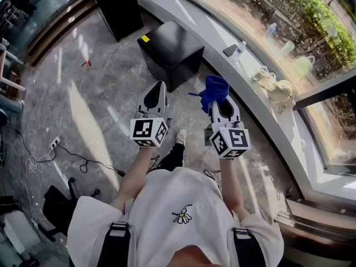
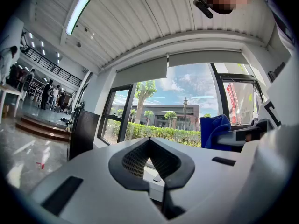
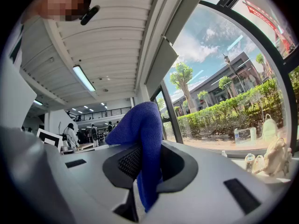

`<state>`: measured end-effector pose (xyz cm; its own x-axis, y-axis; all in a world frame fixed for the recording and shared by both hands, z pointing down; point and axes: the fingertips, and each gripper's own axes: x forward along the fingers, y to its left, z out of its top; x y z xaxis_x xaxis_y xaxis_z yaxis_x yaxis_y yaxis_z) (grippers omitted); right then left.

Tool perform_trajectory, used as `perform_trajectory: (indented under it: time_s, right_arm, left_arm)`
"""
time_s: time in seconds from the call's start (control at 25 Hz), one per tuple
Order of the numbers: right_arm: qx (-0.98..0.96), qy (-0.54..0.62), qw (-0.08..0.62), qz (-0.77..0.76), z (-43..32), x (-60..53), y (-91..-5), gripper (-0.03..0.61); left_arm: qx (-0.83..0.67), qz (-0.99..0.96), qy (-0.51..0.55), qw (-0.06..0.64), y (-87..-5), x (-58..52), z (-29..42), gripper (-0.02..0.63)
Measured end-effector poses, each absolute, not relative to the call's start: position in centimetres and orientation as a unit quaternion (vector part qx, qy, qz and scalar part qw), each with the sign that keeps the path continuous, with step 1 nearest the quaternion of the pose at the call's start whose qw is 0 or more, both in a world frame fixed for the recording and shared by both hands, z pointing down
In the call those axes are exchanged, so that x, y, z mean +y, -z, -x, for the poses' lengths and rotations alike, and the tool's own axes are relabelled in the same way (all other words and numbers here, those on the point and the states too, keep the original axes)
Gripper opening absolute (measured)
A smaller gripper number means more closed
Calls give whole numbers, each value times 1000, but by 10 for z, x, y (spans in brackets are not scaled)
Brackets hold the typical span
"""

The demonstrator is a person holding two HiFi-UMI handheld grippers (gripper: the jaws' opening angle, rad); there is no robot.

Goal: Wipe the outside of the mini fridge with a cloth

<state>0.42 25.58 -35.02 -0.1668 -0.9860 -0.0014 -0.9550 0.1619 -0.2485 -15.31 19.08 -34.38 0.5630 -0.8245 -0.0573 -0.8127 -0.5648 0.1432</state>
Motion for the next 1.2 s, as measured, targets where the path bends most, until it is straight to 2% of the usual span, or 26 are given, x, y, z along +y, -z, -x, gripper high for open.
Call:
perform_trajectory:
  time_s: [0.32, 0.6, 1.2]
  right_arm:
    - [769, 95, 67, 629, -21, 157, 349, 80]
    - [789, 91, 80, 603, -18, 67, 361, 81]
    - [828, 112, 87, 542, -19, -12, 370, 80]
  left_arm:
    - [-483, -871, 61, 62, 335, 101, 146, 5]
    - [-489, -869, 65, 40, 350, 25, 133, 5]
    - [-537, -840, 77, 32, 373, -23, 122, 5]
